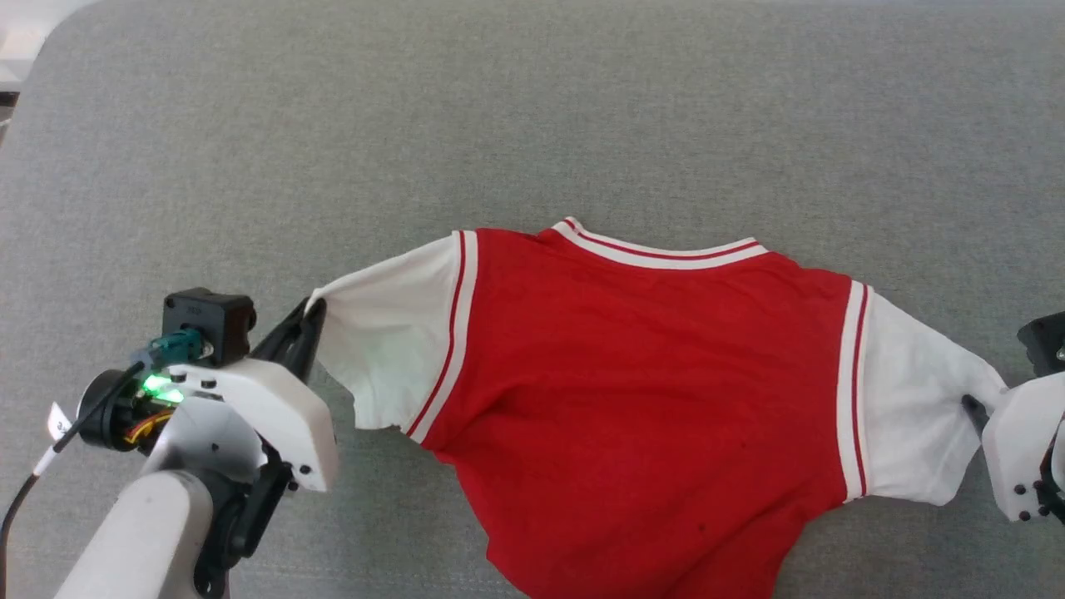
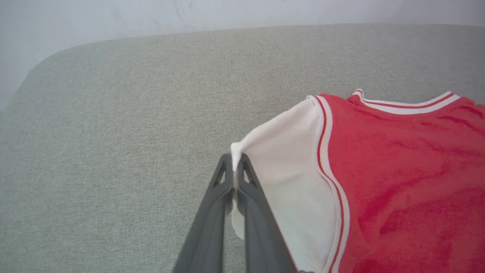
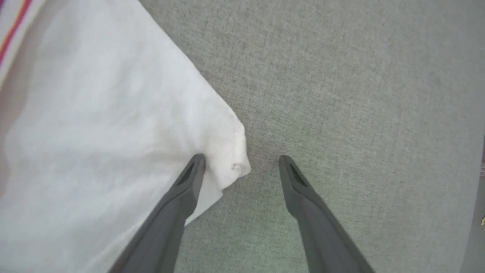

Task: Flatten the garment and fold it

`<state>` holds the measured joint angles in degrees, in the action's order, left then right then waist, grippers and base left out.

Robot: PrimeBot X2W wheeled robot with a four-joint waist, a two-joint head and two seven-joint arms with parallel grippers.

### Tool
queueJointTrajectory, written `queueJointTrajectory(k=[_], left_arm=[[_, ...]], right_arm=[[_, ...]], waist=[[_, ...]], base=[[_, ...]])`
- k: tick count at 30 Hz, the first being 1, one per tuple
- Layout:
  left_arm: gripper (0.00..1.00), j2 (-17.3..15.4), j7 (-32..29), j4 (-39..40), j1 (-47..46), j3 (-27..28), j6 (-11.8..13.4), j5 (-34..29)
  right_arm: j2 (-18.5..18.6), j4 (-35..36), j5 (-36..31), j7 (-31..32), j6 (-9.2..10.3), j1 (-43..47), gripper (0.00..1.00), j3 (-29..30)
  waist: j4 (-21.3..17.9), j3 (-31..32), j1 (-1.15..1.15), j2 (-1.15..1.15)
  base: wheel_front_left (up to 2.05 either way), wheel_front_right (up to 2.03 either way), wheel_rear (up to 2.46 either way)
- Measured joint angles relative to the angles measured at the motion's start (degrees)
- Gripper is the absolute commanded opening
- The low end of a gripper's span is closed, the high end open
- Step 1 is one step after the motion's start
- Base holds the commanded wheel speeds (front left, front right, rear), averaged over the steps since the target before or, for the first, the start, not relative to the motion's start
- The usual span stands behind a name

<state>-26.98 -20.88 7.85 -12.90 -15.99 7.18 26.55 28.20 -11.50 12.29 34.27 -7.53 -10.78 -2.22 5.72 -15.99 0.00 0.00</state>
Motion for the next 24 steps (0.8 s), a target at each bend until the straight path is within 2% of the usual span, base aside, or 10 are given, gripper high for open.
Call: queueJointTrajectory(k=[2, 3, 4, 5, 13, 24], left_arm=[[0.0, 0.0, -0.3, 0.5, 0.0, -0.4, 0.0, -0.2], [0.0, 0.1, -0.3, 0.6, 0.0, -0.6, 0.0, -0.4], [0.0, 0.1, -0.3, 0.7, 0.0, -0.8, 0.0, -0.5], [0.0, 0.2, -0.3, 0.8, 0.0, -0.9, 0.0, -0.5], [0.0, 0.3, 2.3, 1.0, 0.0, 0.3, 0.0, -0.5], [0.0, -1.7, 8.6, 5.9, -1.7, 6.5, 1.5, -0.5]], right_arm=[[1.0, -1.6, 0.6, 0.0, 0.0, -0.9, 1.0, -1.4], [1.3, -2.2, 1.1, 0.0, 0.0, -1.3, 0.69, -1.7], [1.6, -2.7, 1.3, -0.1, 0.0, -1.7, 0.69, -2.2], [1.9, -3.1, 1.5, -0.3, -0.02, -2.0, 0.0, -2.9], [2.5, -3.4, 0.2, -8.4, -0.09, -3.8, 0.0, -4.3], [8.0, 9.9, -2.3, -13.3, -0.09, -12.2, 0.0, -1.4]], waist=[[0.5, -0.4, -0.01, 0.0], [0.7, -0.5, -0.01, 0.0], [0.9, -0.6, -0.01, 0.0], [1.1, -0.6, -0.01, 0.0], [0.7, 1.4, 0.0, 0.0], [-2.0, 8.7, 0.0, 0.0]], base=[[0.0, 0.0, 0.0], [0.0, 0.0, 0.0], [0.0, 0.0, 0.0], [0.0, 0.0, 0.0], [0.0, 0.0, 0.0], [0.0, 0.0, 0.0]])
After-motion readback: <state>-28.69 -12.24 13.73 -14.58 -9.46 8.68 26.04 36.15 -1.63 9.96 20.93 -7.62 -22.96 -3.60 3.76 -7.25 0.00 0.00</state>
